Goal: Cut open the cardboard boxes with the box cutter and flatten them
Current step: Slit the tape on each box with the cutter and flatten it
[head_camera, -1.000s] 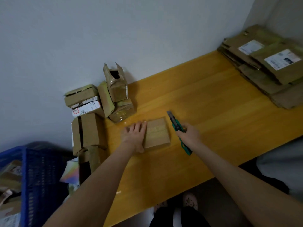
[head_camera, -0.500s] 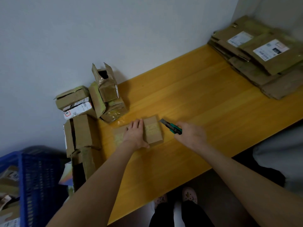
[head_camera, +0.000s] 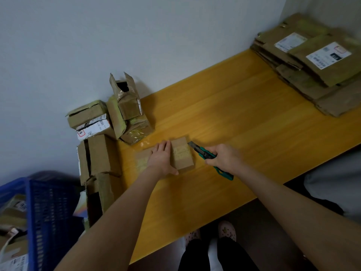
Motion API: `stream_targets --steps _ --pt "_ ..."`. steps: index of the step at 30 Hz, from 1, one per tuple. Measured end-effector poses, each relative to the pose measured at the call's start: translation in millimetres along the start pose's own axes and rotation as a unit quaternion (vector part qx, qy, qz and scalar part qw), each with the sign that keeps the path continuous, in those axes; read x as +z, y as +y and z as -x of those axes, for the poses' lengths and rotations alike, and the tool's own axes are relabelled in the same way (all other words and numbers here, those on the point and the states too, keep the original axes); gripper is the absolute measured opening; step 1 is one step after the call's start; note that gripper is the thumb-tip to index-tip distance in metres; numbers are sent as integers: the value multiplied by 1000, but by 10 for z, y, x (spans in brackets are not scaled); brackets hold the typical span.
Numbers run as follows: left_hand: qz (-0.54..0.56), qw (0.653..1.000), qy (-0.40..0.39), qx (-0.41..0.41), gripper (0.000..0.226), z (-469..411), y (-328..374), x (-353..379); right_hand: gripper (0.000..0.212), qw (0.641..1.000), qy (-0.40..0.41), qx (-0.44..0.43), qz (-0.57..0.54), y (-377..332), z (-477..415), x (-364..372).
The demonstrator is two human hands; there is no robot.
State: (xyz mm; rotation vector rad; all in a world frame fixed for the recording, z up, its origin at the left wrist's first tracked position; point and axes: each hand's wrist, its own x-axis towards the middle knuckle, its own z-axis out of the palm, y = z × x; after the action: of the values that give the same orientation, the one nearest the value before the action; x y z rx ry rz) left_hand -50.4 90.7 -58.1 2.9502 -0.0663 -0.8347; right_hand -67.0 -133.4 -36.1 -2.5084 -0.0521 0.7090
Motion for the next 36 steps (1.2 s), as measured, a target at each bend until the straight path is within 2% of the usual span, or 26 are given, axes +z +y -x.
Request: stream_targets --steps 3,10,16,20,22,26,29,34,36 --pt "2 1000 -4 3 127 -12 -10 -1 49 1000 -8 1 -26 38 -12 -20" --pt "-11 1000 -9 11 124 -7 -9 -17 53 999 -30 -10 5 90 49 8" --pt "-21 1000 -17 8 124 -14 -6 -30 53 998 -57 -22 -12 196 129 74" --pt "-23 1000 -17 9 123 -6 -12 -37 51 993 -75 -7 -93 269 147 63" --pt "-25 1000 -8 3 123 16 -2 -45 48 987 -53 19 -152 278 149 67" --pt "9 998 35 -54 121 95 73 40 45 956 68 106 -265 155 80 203" --pt "32 992 53 -110 116 133 117 103 48 954 86 144 -247 15 -90 306" --pt "159 980 2 -123 97 154 -99 248 55 959 91 183 -196 -33 -460 349" --pt "164 978 0 -130 93 192 -154 325 57 963 90 186 -171 -49 -556 358"
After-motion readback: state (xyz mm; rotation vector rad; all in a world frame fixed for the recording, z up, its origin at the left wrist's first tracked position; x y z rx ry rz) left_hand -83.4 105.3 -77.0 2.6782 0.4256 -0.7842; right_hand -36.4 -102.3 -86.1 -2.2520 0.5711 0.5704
